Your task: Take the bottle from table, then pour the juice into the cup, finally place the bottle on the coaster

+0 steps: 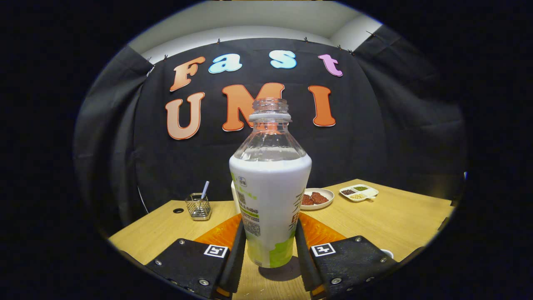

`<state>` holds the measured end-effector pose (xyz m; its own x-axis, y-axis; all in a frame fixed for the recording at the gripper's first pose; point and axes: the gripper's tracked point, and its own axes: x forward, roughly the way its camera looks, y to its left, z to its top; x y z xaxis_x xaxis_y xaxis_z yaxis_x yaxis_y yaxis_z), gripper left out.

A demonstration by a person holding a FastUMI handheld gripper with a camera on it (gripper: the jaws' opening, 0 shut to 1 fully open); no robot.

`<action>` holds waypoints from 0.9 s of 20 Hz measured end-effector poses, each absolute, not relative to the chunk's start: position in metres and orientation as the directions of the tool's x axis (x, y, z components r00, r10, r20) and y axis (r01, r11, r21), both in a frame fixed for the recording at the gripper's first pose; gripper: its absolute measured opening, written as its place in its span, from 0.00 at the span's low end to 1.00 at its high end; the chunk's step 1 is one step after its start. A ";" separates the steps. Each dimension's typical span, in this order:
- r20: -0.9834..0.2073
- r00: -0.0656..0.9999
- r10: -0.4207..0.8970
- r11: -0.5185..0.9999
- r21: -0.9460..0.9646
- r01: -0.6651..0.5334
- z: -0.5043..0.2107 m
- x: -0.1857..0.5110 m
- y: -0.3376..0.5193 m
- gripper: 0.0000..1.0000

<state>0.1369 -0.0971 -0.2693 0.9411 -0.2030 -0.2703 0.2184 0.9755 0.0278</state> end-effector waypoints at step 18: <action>-0.437 0.869 -0.231 0.973 -0.082 0.217 -0.360 0.138 -0.106 0.69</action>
<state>0.1379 -0.1062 -0.3599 0.8693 -0.2306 -0.4372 0.2169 0.9728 -0.0818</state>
